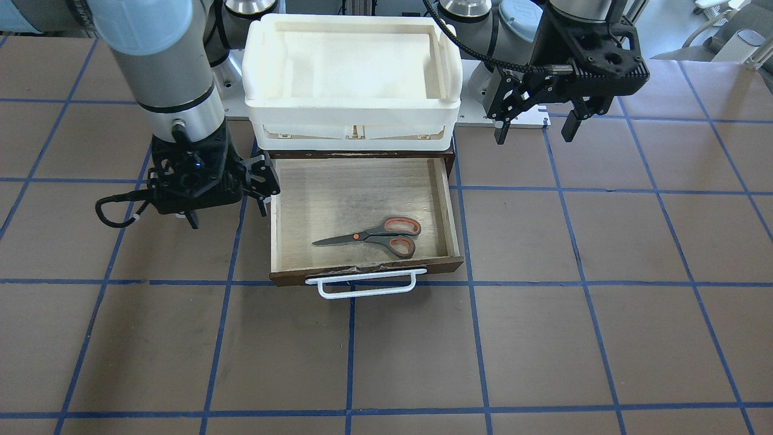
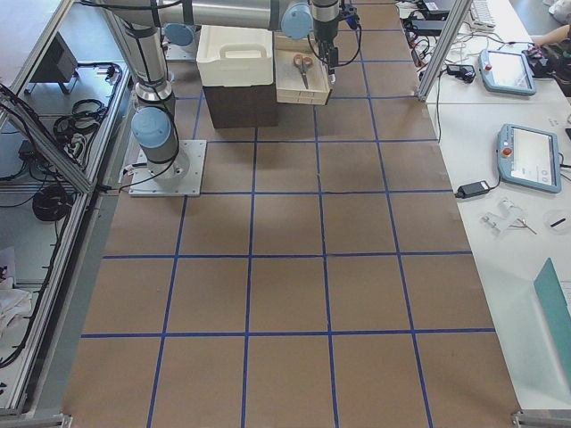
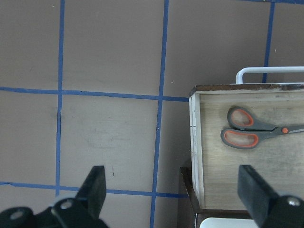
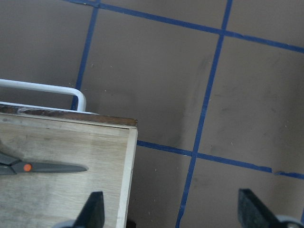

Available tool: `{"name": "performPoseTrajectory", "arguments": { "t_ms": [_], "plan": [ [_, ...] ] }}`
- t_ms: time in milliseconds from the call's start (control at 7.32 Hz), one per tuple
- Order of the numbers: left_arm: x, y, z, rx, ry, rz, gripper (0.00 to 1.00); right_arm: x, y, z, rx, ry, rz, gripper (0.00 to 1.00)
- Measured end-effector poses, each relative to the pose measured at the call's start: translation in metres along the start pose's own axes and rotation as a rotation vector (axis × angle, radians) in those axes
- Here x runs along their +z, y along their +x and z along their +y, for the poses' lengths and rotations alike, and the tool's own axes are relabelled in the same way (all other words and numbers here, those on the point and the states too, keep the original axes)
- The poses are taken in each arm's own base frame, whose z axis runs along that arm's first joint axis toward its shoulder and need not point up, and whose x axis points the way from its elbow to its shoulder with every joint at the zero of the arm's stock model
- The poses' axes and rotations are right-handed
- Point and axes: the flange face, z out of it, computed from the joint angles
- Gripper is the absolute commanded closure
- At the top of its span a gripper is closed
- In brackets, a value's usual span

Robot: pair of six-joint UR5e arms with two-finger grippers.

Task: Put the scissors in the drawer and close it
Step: 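Raise the right gripper away from the drawer back to rest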

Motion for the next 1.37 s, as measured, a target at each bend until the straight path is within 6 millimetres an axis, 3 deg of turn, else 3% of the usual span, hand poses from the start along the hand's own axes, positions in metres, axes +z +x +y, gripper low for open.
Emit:
{"name": "performPoseTrajectory", "arguments": {
  "t_ms": [273,683,957,1366],
  "plan": [
    [0.001,-0.001,-0.003,0.005,0.004,0.003,0.00,-0.010,0.037,0.011,0.096,-0.043,0.002,0.00],
    [0.015,0.000,-0.009,-0.005,-0.026,0.007,0.00,-0.032,0.054,0.023,0.136,-0.022,0.017,0.00],
    [0.044,0.005,-0.009,0.005,-0.077,0.004,0.00,-0.034,0.056,0.025,0.142,-0.020,0.019,0.00],
    [0.106,0.018,-0.003,-0.046,-0.139,0.000,0.00,-0.033,0.055,0.026,0.142,-0.028,0.014,0.00]
  ]
}}
